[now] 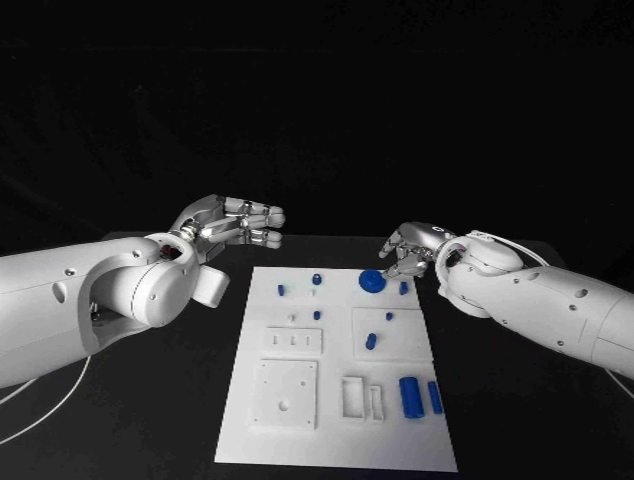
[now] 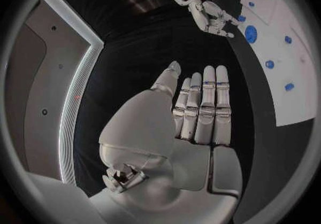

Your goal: Assemble the parts on the task board

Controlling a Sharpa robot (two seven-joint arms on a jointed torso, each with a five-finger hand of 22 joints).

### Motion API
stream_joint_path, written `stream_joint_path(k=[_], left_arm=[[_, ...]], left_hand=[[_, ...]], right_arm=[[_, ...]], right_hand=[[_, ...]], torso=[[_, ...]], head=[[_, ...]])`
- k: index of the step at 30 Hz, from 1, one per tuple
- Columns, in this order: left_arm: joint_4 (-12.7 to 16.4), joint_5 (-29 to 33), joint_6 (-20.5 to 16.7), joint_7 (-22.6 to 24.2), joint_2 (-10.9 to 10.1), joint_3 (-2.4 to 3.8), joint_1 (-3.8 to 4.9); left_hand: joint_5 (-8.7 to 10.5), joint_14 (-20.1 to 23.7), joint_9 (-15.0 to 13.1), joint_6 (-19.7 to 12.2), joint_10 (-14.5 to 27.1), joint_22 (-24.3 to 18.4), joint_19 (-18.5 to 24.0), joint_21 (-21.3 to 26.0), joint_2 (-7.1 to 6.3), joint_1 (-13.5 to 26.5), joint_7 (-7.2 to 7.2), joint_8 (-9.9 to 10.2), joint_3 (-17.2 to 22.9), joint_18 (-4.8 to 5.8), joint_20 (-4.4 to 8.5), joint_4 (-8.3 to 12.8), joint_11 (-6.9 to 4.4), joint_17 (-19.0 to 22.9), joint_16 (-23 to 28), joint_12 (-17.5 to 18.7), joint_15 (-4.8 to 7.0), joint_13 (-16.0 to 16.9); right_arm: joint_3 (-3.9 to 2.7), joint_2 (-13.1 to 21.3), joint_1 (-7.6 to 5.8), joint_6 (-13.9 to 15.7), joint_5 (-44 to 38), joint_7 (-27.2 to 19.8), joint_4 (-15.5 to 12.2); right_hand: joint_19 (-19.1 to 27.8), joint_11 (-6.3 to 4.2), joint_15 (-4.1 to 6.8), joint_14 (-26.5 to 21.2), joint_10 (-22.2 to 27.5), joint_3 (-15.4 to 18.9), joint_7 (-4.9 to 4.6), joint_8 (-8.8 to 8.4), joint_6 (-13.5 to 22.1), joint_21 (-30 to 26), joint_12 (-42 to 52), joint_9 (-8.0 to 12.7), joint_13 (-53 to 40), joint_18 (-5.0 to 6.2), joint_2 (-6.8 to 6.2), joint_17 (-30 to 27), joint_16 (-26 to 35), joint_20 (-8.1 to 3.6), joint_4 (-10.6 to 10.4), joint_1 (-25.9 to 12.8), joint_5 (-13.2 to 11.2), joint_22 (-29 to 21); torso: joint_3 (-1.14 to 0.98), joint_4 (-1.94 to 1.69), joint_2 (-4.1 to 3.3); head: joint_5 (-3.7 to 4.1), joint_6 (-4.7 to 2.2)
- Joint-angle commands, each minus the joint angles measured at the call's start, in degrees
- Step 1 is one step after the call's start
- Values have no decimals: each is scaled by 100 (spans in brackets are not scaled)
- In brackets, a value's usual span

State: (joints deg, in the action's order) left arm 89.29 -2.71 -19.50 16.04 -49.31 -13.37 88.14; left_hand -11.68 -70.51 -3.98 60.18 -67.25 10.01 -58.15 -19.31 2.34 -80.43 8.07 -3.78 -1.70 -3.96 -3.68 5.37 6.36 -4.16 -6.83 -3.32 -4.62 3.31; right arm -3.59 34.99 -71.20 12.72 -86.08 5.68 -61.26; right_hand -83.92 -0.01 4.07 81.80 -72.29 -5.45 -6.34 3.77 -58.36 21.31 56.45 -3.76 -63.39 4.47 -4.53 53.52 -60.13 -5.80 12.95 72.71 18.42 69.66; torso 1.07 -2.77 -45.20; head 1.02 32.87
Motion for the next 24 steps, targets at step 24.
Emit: stream_joint_path(k=[24], left_arm=[[-2, -50, 120, 33, 50, 3, 6]], left_hand=[[11, -33, 4, -13, -8, -11, -25, 19, 27, 40, -29, 21, -32, -7, 2, 20, -18, -8, 27, 2, -6, 7]], right_arm=[[39, -612, 145, -367, -103, -89, 829]], right_hand=[[-180, 37, -53, 101, -104, 144, -61, -36, 514, 180, 318, 33, -205, 96, 147, 413, -145, 102, 4, 35, 0, 361]], torso=[[12, -31, -24]], head=[[35, 58]])
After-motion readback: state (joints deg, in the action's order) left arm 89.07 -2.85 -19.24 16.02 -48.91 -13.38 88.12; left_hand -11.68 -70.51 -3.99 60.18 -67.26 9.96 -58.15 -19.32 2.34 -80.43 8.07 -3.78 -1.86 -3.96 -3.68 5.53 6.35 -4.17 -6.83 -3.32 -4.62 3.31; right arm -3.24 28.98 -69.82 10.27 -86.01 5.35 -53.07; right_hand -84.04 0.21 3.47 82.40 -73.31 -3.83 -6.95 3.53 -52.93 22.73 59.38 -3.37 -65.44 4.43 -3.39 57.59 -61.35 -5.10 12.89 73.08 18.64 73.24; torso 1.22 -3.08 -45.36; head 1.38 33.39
